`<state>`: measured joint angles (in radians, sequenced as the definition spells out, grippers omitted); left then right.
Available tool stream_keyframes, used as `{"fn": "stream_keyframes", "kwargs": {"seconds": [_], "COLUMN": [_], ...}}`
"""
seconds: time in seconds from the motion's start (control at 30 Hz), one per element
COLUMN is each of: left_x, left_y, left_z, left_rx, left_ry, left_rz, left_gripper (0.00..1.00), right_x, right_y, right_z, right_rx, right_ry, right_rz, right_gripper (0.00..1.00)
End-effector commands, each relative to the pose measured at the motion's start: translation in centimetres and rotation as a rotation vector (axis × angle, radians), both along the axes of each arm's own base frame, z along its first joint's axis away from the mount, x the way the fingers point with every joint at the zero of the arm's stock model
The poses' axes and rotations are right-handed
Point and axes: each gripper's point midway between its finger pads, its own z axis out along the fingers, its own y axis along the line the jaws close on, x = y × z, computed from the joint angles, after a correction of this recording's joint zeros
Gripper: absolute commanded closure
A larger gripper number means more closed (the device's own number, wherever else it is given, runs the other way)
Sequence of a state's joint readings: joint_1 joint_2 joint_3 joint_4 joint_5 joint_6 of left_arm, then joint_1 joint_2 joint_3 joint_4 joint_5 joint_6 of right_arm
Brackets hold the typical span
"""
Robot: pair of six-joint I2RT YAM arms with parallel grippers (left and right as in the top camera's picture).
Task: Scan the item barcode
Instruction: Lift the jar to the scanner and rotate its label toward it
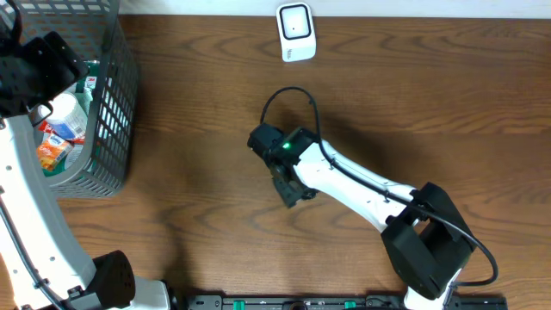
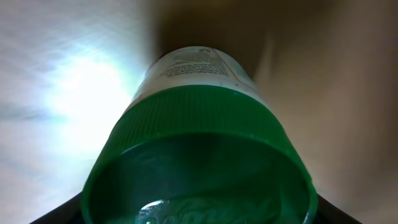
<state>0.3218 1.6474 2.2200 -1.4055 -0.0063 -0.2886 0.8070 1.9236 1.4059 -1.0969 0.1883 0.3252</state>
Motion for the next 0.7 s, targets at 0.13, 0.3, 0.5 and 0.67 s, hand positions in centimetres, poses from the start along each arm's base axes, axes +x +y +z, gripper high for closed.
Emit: {"fn": "stream_keyframes", "kwargs": {"seconds": [0.13, 0.3, 0.5, 0.67], "left_x": [0.1, -0.1, -0.1, -0.1], "left_y": [0.2, 0.1, 0.1, 0.1], "left_z": [-0.5, -0.6, -0.6, -0.6], "left_rx": [-0.005, -0.008, -0.009, -0.009], "left_ry": [0.014, 0.023, 0.023, 0.023], "left_rz": [0.007, 0.007, 0.007, 0.007], "left_gripper": [0.10, 0.10, 0.10, 0.10], "right_x": [4.7, 4.3, 5.4, 7.2], "right_y": [-4.0, -3.2, -4.1, -2.4], "right_z": [1.8, 1.3, 4.4, 10.3], "right_rx": [-0.279, -0.224, -0.131, 0.155], "right_ry": [-0.155, -0.129, -0.181, -0.175], "right_rz": [0.288, 0.290, 0.012, -0.135], "right_gripper": [0.30, 0.16, 0.11, 0.01]}}
